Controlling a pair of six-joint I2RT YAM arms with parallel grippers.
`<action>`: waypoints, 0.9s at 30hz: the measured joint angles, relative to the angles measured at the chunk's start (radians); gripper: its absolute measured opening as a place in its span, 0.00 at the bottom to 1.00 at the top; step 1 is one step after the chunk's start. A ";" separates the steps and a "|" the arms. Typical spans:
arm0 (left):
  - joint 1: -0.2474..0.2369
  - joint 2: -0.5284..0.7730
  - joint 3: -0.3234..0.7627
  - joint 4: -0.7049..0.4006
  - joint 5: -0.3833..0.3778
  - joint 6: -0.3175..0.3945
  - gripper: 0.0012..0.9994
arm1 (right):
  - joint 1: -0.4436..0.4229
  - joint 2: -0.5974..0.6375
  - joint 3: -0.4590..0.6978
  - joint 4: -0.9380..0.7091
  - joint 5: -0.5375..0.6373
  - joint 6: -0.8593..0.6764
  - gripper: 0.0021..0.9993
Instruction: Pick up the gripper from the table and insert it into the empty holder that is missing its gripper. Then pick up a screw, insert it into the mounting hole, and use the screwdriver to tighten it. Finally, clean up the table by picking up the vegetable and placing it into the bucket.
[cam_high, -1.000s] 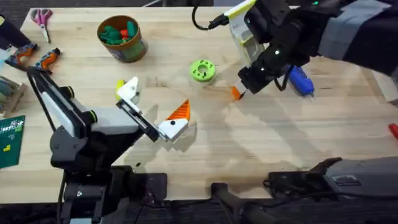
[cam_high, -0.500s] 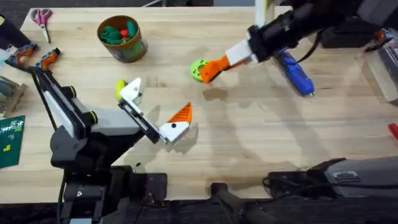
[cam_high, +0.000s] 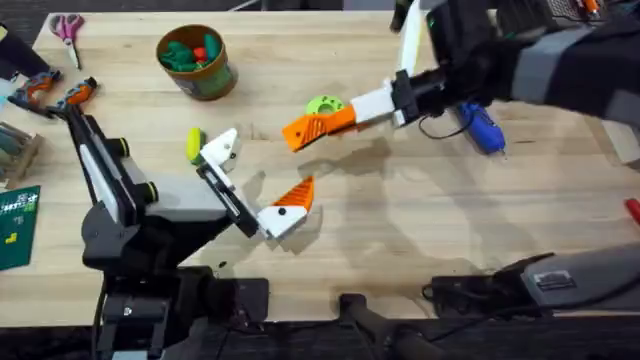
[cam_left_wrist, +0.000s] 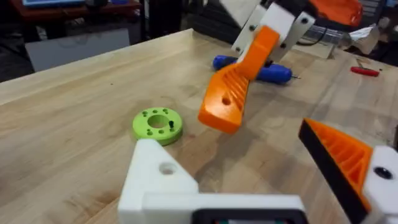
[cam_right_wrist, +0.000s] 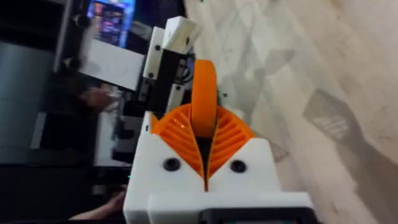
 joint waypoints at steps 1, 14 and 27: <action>0.000 0.000 0.000 -0.001 0.004 0.000 0.99 | 0.004 0.019 -0.011 0.026 -0.029 0.027 0.01; 0.000 0.000 0.000 -0.009 0.067 0.000 0.99 | 0.161 0.136 -0.024 0.382 -0.189 0.444 0.01; 0.000 0.000 0.000 -0.010 0.079 0.000 0.99 | 0.162 0.193 -0.024 0.408 -0.169 0.591 0.01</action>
